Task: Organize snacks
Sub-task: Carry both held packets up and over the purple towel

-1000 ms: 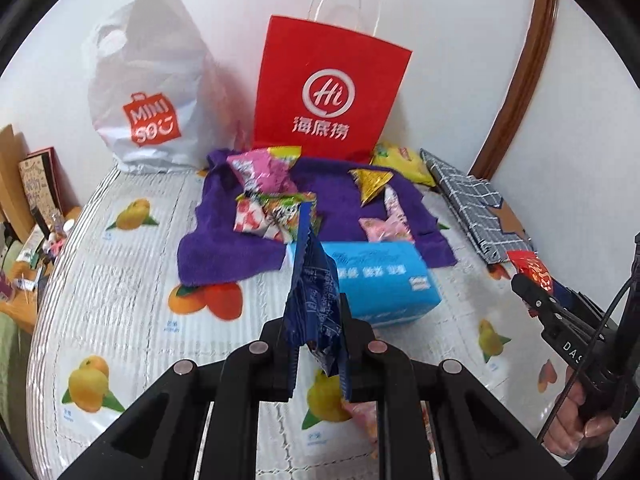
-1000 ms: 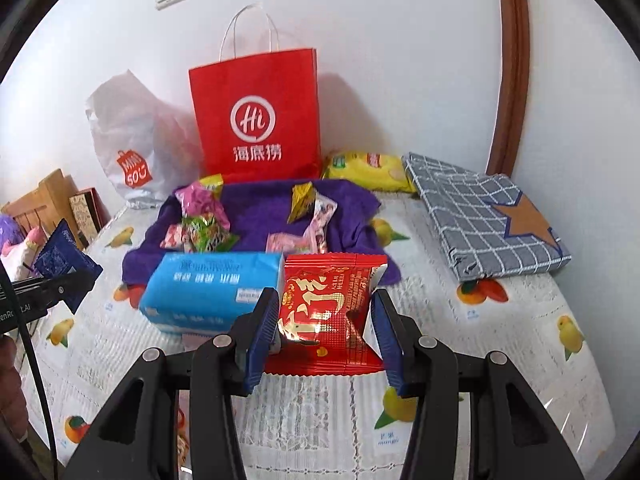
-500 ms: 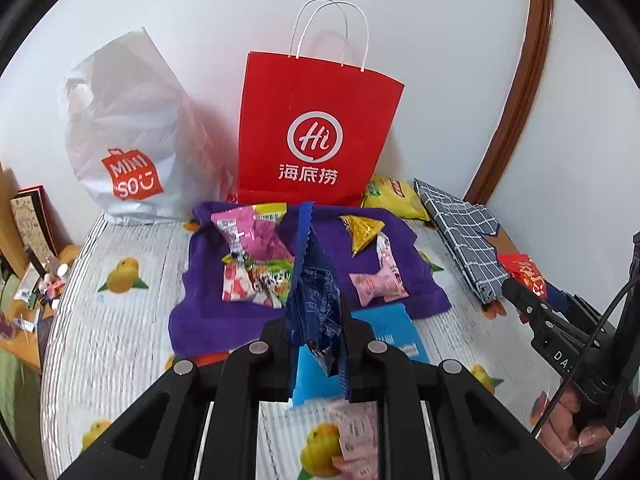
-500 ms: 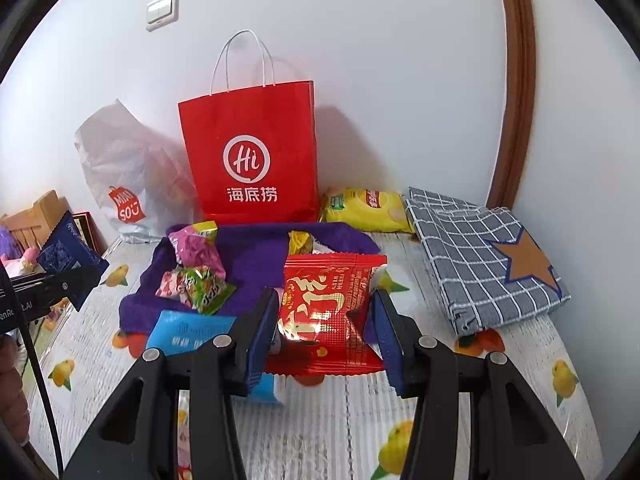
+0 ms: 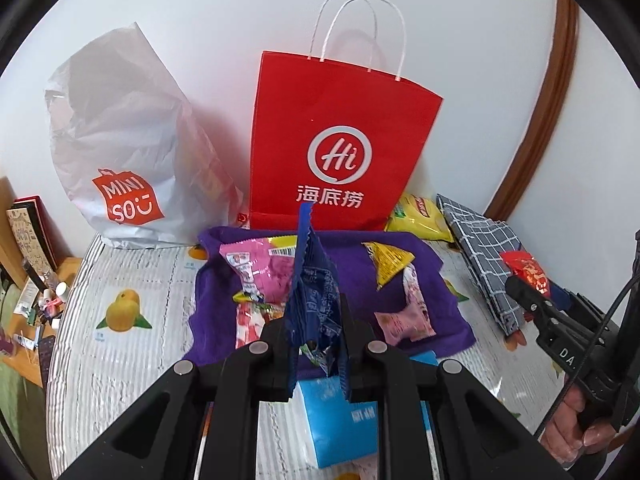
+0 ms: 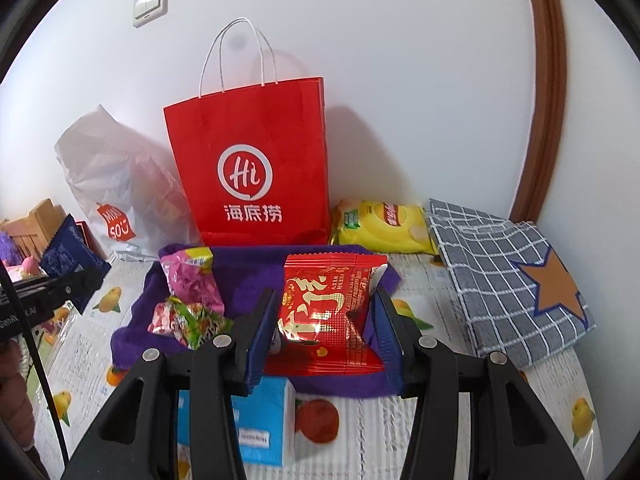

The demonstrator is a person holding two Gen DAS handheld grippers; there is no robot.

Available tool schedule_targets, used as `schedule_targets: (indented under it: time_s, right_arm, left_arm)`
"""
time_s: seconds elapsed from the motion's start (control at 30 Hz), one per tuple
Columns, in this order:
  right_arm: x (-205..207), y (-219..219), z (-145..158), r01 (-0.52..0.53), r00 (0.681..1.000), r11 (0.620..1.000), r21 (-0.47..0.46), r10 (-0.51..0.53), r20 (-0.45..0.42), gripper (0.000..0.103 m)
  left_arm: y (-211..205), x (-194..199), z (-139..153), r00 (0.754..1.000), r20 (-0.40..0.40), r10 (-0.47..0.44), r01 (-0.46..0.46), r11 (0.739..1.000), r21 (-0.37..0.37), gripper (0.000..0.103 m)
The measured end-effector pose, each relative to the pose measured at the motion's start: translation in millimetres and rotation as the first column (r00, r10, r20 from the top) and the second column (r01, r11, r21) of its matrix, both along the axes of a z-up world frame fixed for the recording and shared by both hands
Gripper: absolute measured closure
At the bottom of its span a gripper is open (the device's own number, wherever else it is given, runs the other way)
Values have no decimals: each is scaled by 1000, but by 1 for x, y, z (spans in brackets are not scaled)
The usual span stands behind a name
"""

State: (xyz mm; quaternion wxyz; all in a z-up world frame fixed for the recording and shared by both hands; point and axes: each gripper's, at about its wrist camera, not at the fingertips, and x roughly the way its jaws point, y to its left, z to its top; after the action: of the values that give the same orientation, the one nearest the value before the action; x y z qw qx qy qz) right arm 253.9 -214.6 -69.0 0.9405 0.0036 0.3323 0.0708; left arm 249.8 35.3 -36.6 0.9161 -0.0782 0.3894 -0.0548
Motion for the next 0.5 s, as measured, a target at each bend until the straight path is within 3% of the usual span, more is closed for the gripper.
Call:
schedule_targets:
  time_s: [0.5]
  right_arm:
    - [60, 13, -15, -8, 999, 1000, 6, 8, -48, 55]
  left_arm:
    - [29, 50, -15, 998, -35, 50, -50, 999, -7, 88]
